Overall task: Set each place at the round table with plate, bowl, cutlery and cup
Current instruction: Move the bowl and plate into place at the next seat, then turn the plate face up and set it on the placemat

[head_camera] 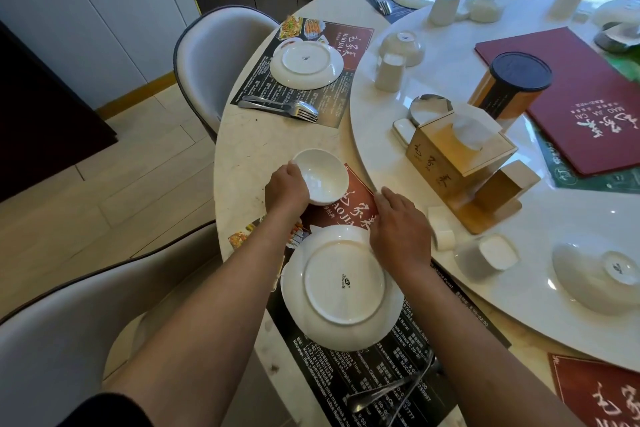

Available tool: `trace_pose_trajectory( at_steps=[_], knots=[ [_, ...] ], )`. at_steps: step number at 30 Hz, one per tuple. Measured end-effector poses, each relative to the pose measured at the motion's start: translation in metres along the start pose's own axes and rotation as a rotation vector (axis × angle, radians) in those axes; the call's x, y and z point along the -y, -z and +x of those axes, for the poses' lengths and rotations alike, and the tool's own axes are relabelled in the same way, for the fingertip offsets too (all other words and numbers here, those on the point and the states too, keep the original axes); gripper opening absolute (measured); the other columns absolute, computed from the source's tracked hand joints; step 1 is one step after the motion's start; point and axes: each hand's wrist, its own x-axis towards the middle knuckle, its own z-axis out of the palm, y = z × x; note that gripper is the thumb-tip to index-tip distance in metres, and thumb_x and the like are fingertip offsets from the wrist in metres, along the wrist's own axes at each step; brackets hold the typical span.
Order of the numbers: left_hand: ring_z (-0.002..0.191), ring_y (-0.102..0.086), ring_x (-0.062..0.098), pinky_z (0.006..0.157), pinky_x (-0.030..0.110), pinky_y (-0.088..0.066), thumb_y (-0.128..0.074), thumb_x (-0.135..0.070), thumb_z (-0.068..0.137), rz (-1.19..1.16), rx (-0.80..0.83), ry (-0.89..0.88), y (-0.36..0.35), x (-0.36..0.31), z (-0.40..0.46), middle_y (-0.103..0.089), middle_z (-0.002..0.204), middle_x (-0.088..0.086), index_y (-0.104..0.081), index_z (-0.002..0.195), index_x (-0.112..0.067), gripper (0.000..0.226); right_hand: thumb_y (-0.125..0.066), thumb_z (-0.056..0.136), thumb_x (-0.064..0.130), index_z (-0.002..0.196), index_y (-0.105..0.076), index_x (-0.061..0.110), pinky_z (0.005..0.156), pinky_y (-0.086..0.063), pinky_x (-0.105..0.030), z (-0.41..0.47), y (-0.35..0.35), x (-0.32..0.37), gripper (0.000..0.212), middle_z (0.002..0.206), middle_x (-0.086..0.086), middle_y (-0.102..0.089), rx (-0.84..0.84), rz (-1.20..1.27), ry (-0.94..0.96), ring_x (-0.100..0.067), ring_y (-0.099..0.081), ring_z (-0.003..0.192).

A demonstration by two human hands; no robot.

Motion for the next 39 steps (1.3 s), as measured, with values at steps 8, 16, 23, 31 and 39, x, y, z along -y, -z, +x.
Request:
trace_pose_trajectory(
  at_steps=[8,16,23,31,39],
  knots=[
    [0.092,-0.059,0.032,0.081,0.046,-0.061,-0.040,-0.032,0.104,-0.081,0.046,0.090,-0.003,0.001,0.009,-0.061,0.093,0.006,-0.064,0.090,-0.019,0.030,-0.052,0.095,0.021,0.142,-0.053,0.016,0.109,-0.039,-0.044,-0.003,0.000,-0.001,0.047,0.151,-0.007,-0.049,-0.007,0.005,0.007,-0.029,-0.045,0.138],
    [0.112,-0.059,0.032,0.094,0.047,-0.056,-0.043,-0.032,0.100,-0.104,0.039,0.081,0.003,0.000,0.009,-0.065,0.127,0.007,-0.068,0.121,-0.021,0.035,-0.049,0.098,0.023,0.146,-0.049,0.019,0.114,-0.034,-0.044,-0.005,0.002,0.000,0.048,0.155,-0.007,-0.042,0.028,0.021,0.015,-0.029,-0.039,0.143],
    [0.116,-0.060,0.024,0.099,0.042,-0.048,-0.050,-0.035,0.098,0.033,0.054,-0.129,0.029,0.035,-0.065,-0.062,0.131,0.003,-0.052,0.139,-0.025,0.042,-0.057,0.090,0.028,0.111,-0.068,0.018,0.084,-0.046,-0.041,-0.040,0.018,0.001,0.026,0.104,-0.003,-0.065,-0.071,0.024,-0.017,-0.025,-0.057,0.098],
    [0.148,-0.024,0.020,0.117,0.040,-0.034,-0.056,-0.044,0.097,0.420,0.295,-0.450,0.046,0.118,-0.153,-0.029,0.160,-0.003,-0.042,0.148,-0.036,0.054,-0.065,0.084,0.059,0.099,-0.058,0.016,0.067,-0.052,-0.033,-0.107,0.016,-0.001,0.046,0.100,-0.001,-0.060,0.187,0.328,-0.536,-0.019,-0.060,0.082],
    [0.155,0.004,0.024,0.121,0.045,-0.023,-0.046,-0.061,0.097,0.604,0.421,-0.558,0.053,0.133,-0.160,0.009,0.169,-0.001,-0.009,0.159,-0.041,0.076,-0.087,0.072,0.036,0.133,-0.049,0.002,0.083,-0.055,-0.047,-0.079,0.044,0.005,0.079,0.129,-0.016,-0.056,0.419,0.760,-0.915,-0.035,-0.057,0.114]
  ],
)
